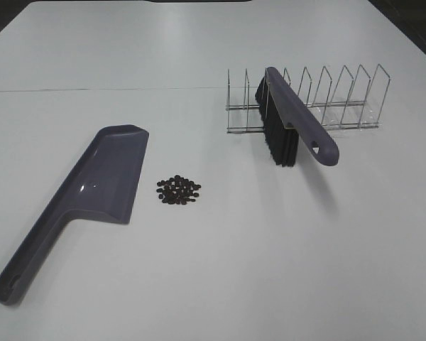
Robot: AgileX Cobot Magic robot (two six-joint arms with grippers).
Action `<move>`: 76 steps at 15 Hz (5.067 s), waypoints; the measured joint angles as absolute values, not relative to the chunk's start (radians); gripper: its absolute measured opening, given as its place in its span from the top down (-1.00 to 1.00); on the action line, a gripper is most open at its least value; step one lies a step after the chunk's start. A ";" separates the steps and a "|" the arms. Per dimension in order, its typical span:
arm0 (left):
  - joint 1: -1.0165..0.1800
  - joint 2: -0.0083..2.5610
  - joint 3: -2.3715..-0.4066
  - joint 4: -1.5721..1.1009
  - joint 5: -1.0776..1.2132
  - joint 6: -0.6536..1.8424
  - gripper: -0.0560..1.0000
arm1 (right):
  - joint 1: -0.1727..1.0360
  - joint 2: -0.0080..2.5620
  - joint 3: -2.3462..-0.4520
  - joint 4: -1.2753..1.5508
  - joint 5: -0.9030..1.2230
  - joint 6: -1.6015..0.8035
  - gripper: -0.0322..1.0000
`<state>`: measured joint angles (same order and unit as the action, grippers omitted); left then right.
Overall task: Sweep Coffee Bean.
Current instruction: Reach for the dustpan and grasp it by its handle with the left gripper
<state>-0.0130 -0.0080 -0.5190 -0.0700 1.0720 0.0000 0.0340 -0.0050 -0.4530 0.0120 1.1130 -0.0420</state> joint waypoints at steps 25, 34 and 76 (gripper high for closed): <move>-0.013 -0.008 -0.519 -0.070 1.072 0.000 -0.99 | 0.034 -0.005 -0.453 0.013 1.113 -0.042 -0.42; -0.013 -0.008 -0.519 -0.070 1.072 0.000 -0.99 | 0.034 -0.005 -0.453 0.013 1.113 -0.042 -0.42; -0.272 1.844 -0.902 -0.070 0.611 -0.016 -0.77 | 0.034 -0.005 -0.453 0.014 1.113 -0.041 -0.42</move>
